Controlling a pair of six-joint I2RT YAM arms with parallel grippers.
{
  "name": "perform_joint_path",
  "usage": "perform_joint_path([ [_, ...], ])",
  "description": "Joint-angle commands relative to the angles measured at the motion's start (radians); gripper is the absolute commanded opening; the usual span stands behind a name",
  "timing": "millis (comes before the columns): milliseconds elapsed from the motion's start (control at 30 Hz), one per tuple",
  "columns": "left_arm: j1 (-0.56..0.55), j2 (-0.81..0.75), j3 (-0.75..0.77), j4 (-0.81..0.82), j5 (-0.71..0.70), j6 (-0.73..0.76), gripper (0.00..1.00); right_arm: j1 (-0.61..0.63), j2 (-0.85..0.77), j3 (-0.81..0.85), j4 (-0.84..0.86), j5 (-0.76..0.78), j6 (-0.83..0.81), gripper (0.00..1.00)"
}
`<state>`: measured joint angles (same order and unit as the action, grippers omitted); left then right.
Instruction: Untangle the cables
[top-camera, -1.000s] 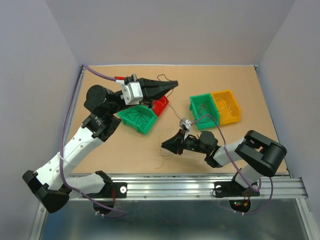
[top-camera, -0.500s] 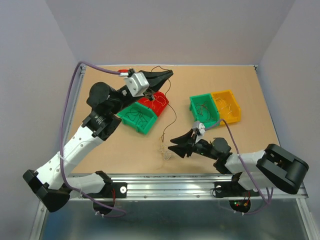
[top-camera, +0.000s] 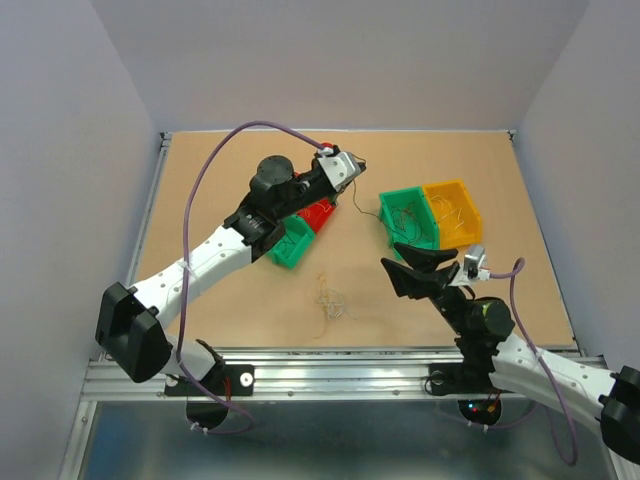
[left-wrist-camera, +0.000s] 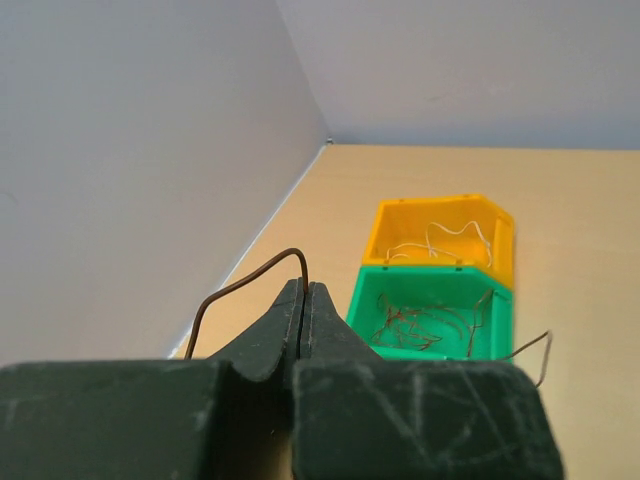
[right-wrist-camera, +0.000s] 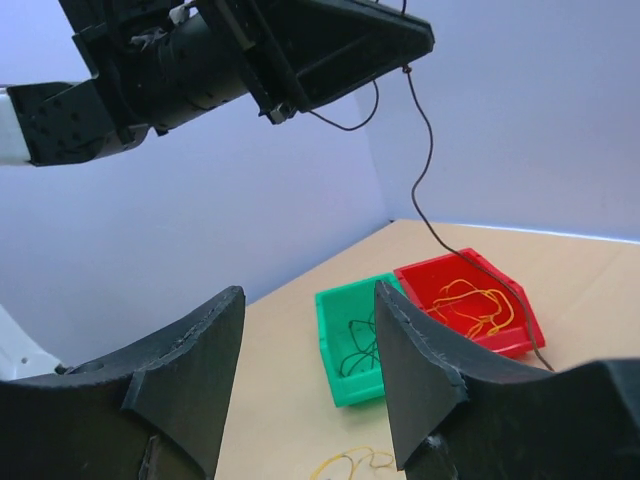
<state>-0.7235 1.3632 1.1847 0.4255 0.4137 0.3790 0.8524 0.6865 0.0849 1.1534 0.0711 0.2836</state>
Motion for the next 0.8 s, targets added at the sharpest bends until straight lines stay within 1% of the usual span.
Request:
perform_joint_path([
  [0, 0.018, -0.004, -0.022, 0.075, -0.062, 0.069, 0.00, 0.005, -0.082, -0.013, -0.168, 0.093, -0.027, 0.60],
  [100, 0.051, -0.015, -0.069, 0.078, -0.055, 0.067, 0.00, 0.007, -0.131, -0.017, -0.213, 0.124, -0.037, 0.60],
  [133, 0.070, -0.029, -0.106, 0.091, -0.056, 0.063, 0.00, 0.007, -0.145, -0.017, -0.233, 0.131, -0.041, 0.60],
  [200, 0.099, -0.045, -0.141, 0.110, -0.053, 0.054, 0.00, 0.007, -0.151, -0.013, -0.247, 0.133, -0.041, 0.60],
  [367, 0.249, -0.116, -0.227, 0.124, -0.041, -0.009, 0.00, 0.007, -0.151, -0.005, -0.268, 0.121, -0.046, 0.60],
  [467, 0.317, -0.160, -0.269, 0.127, -0.114, -0.034, 0.00, 0.005, -0.143, 0.001, -0.270, 0.114, -0.049, 0.60],
  [533, 0.343, -0.188, -0.312, 0.134, -0.151, -0.051, 0.00, 0.007, -0.140, 0.003, -0.270, 0.107, -0.047, 0.60],
  [600, 0.361, -0.202, -0.355, 0.153, -0.167, -0.031, 0.00, 0.005, -0.140, 0.004, -0.270, 0.101, -0.046, 0.60],
  [667, 0.369, -0.213, -0.422, 0.202, -0.234, 0.001, 0.00, 0.007, -0.143, 0.004, -0.270, 0.090, -0.043, 0.59],
  [733, 0.386, -0.211, -0.445, 0.222, -0.292, 0.021, 0.00, 0.005, -0.143, 0.004, -0.270, 0.085, -0.043, 0.59],
  [767, 0.395, -0.208, -0.457, 0.246, -0.347, 0.023, 0.00, 0.005, -0.145, 0.003, -0.271, 0.085, -0.044, 0.59],
])
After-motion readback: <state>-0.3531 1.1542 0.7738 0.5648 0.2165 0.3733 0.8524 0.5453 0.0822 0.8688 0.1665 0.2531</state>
